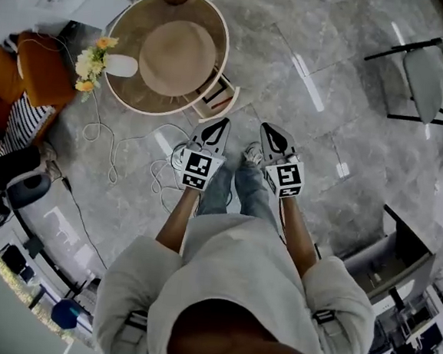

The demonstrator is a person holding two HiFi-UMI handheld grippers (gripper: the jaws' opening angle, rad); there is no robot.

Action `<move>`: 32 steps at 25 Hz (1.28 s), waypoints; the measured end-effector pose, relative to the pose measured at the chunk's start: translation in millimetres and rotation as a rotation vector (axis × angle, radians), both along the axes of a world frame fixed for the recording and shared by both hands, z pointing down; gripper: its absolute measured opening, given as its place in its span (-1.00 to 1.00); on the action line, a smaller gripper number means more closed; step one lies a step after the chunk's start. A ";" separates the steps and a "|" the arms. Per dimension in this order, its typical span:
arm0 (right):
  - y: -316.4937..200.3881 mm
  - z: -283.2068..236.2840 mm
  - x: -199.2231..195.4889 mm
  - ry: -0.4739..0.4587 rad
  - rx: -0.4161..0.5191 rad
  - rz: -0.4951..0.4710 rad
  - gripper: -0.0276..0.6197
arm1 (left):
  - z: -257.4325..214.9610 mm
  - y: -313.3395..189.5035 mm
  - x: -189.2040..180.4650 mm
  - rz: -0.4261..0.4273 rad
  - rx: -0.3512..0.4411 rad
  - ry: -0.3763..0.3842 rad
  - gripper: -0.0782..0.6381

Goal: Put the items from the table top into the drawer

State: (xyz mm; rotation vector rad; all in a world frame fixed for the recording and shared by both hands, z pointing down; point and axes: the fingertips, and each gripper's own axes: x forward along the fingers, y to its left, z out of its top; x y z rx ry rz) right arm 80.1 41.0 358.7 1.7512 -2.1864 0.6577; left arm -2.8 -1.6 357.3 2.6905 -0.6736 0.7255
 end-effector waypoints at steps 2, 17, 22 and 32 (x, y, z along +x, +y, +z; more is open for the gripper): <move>-0.2 -29.5 2.2 0.014 0.016 -0.005 -0.84 | -31.8 -1.2 0.0 -0.005 0.022 0.017 -0.74; 8.3 -190.9 37.7 0.086 0.179 0.055 -0.84 | -194.0 -6.9 12.5 -0.031 0.186 0.112 -0.74; 19.9 -210.9 44.6 0.100 0.203 0.099 -0.84 | -231.0 -14.1 4.4 -0.044 0.242 0.145 -0.74; 26.0 -241.8 68.6 0.136 0.261 0.174 -0.84 | -252.2 -18.5 -18.6 -0.098 0.272 0.183 -0.74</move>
